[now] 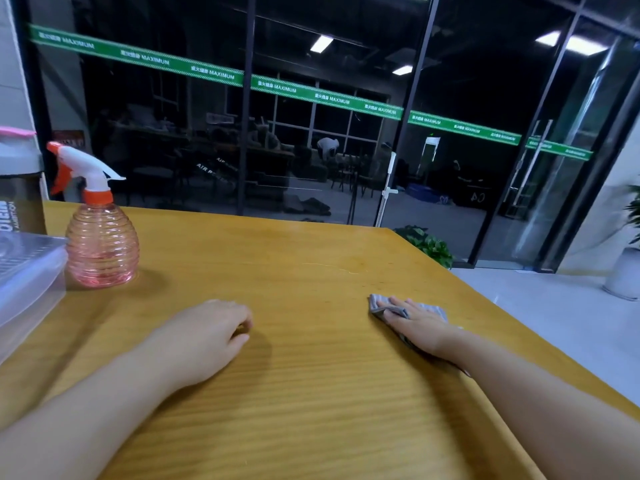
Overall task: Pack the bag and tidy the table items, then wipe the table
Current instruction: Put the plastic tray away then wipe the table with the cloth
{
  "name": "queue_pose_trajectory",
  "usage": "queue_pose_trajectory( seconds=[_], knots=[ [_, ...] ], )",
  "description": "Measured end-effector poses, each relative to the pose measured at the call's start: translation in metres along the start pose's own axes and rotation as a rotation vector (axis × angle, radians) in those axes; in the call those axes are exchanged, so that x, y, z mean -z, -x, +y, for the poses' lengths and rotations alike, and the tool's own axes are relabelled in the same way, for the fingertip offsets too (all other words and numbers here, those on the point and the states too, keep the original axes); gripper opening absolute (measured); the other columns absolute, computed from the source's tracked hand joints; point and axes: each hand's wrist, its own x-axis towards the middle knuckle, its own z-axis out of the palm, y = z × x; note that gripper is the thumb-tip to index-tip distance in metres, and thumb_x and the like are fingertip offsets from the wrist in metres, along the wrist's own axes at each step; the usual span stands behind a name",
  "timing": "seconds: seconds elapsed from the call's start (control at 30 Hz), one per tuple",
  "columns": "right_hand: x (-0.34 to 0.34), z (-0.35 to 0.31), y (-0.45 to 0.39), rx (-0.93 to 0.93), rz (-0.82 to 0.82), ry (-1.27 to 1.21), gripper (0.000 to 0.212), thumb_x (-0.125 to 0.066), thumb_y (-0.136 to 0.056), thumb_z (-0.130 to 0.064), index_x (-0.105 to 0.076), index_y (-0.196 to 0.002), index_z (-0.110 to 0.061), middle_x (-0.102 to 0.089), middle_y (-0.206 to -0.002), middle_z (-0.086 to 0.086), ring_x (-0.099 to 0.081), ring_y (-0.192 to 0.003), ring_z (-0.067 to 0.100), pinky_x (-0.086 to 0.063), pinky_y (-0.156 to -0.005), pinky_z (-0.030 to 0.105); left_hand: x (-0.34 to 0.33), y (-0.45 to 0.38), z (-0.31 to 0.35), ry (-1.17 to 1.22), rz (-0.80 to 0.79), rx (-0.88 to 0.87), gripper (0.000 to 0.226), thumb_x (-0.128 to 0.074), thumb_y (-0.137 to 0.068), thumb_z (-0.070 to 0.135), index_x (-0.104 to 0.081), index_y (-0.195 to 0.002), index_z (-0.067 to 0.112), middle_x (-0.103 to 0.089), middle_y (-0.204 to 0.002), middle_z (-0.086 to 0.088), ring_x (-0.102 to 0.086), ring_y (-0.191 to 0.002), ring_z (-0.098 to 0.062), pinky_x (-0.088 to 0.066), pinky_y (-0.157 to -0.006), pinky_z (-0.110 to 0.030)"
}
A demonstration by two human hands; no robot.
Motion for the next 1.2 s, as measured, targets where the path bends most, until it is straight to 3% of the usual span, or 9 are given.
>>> queue_pose_trajectory(
  seconds=[0.13, 0.33, 0.6, 0.77, 0.93, 1.03, 1.13, 1.2],
  knots=[
    [0.009, 0.010, -0.024, -0.058, -0.035, -0.004, 0.051, -0.021, -0.099, -0.052, -0.012, -0.148, -0.039, -0.002, -0.158, -0.010, 0.004, -0.146, 0.013, -0.001, -0.116, 0.037, 0.005, -0.015, 0.005, -0.088, 0.045, 0.017, 0.022, -0.038, -0.096, 0.039, -0.054, -0.108, 0.032, -0.062, -0.107, 0.010, -0.054, -0.102, -0.012, -0.038, -0.075, -0.025],
    [0.013, 0.020, -0.056, -0.090, -0.010, -0.013, 0.057, -0.027, -0.097, -0.055, -0.012, -0.149, -0.037, -0.002, -0.158, -0.012, 0.004, -0.146, 0.011, -0.003, -0.117, 0.038, -0.006, -0.012, -0.007, -0.171, 0.086, 0.019, 0.027, -0.029, -0.095, 0.045, -0.051, -0.107, 0.034, -0.065, -0.101, 0.009, -0.059, -0.097, -0.016, -0.048, -0.080, -0.032],
    [0.012, 0.028, -0.084, -0.118, 0.041, 0.058, 0.055, -0.029, -0.096, -0.057, -0.013, -0.147, -0.043, -0.002, -0.158, -0.013, 0.004, -0.146, 0.013, 0.000, -0.117, 0.041, -0.010, -0.010, -0.002, -0.215, 0.159, 0.052, 0.032, -0.026, -0.094, 0.047, -0.051, -0.107, 0.030, -0.066, -0.095, 0.005, -0.061, -0.093, -0.015, -0.043, -0.069, -0.029],
    [0.012, 0.031, -0.097, -0.145, 0.058, 0.053, 0.055, -0.024, -0.098, -0.054, -0.011, -0.149, -0.039, -0.002, -0.158, -0.013, 0.003, -0.146, 0.013, -0.001, -0.117, 0.041, -0.012, -0.007, 0.001, -0.196, 0.175, 0.048, 0.033, -0.027, -0.094, 0.047, -0.051, -0.107, 0.029, -0.066, -0.095, 0.006, -0.060, -0.092, -0.016, -0.037, -0.064, -0.029],
    [0.015, 0.036, -0.111, -0.186, 0.073, 0.010, 0.063, -0.024, -0.096, -0.058, -0.010, -0.151, -0.031, -0.003, -0.158, -0.011, 0.003, -0.146, 0.013, -0.002, -0.118, 0.041, -0.008, -0.004, -0.001, -0.193, 0.130, 0.039, 0.033, -0.025, -0.094, 0.047, -0.050, -0.106, 0.030, -0.065, -0.098, 0.009, -0.060, -0.092, -0.015, -0.042, -0.070, -0.029],
    [0.017, 0.035, -0.119, -0.199, 0.088, 0.013, 0.062, -0.023, -0.097, -0.055, -0.010, -0.151, -0.027, -0.003, -0.159, -0.008, 0.003, -0.146, 0.014, -0.002, -0.118, 0.041, -0.005, -0.002, 0.000, -0.161, 0.198, 0.020, 0.030, -0.029, -0.093, 0.046, -0.053, -0.103, 0.031, -0.067, -0.095, 0.009, -0.062, -0.090, -0.016, -0.041, -0.068, -0.029],
    [0.019, 0.034, -0.129, -0.219, 0.095, 0.021, 0.063, -0.021, -0.097, -0.056, -0.011, -0.151, -0.026, -0.006, -0.159, -0.006, 0.000, -0.146, 0.017, -0.004, -0.117, 0.043, -0.008, -0.005, -0.001, -0.173, 0.260, -0.042, 0.014, -0.054, -0.083, 0.039, -0.058, -0.077, 0.027, -0.064, -0.062, 0.006, -0.062, -0.057, -0.020, -0.039, -0.047, -0.027],
    [0.020, 0.032, -0.138, -0.263, 0.113, -0.014, 0.066, -0.021, -0.096, -0.057, -0.009, -0.152, -0.023, -0.007, -0.159, -0.003, 0.000, -0.146, 0.019, -0.006, -0.115, 0.043, -0.013, -0.007, -0.005, -0.187, 0.300, -0.056, 0.017, -0.063, -0.074, 0.034, -0.055, -0.062, 0.025, -0.055, -0.045, 0.005, -0.054, -0.039, -0.021, -0.034, -0.037, -0.023]
  ],
)
